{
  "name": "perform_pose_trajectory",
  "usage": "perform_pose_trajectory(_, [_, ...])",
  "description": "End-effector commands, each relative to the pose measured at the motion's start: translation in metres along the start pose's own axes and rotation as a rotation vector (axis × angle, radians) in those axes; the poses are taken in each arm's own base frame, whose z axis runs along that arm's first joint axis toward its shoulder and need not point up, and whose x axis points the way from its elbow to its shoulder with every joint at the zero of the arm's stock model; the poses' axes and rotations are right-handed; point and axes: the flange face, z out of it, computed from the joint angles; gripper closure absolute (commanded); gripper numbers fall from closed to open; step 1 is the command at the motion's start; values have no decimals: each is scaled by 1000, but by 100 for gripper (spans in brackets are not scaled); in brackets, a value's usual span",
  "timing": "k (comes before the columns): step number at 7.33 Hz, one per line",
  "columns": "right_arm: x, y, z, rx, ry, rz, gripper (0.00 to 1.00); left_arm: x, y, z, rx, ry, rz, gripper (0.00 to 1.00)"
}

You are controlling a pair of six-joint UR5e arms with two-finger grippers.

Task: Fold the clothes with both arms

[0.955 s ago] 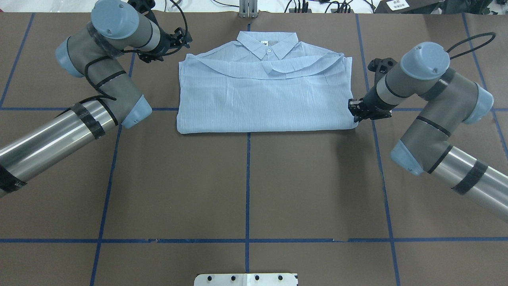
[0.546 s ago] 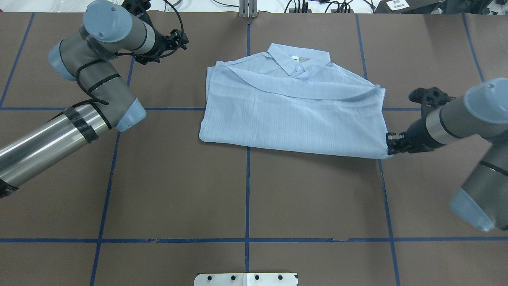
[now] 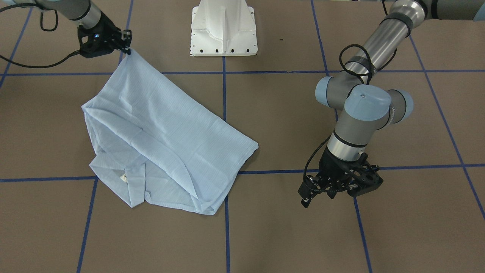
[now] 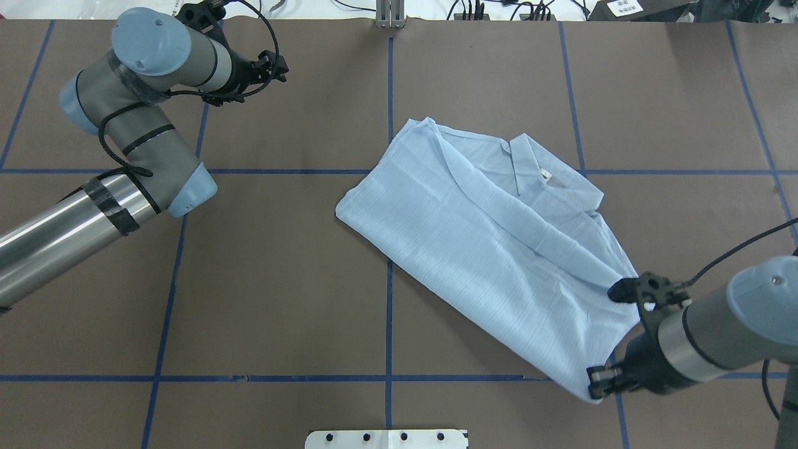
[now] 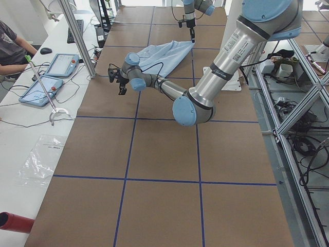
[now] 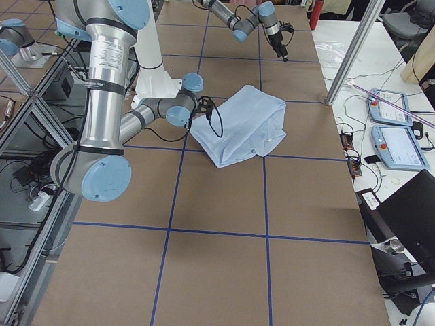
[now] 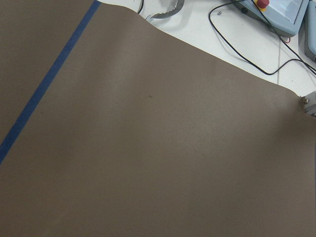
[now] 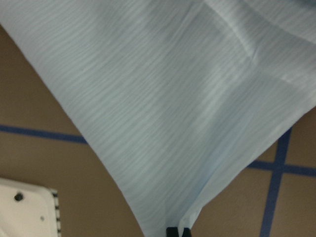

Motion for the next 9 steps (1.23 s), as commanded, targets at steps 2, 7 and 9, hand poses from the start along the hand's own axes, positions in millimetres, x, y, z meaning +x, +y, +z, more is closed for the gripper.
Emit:
perform_pose_trajectory(2, [-54,62,31,-135,-44,-50,21,-12,4,-1,-5,0,6,1])
perform_pose_trajectory(7, [-49,-66,-76,253,-153,70,0,56,130,-13,-148,75,29,1])
perform_pose_trajectory(9, [-40,-91,-104,335,-166,103,0,96,199,-31,-227,50,-41,3])
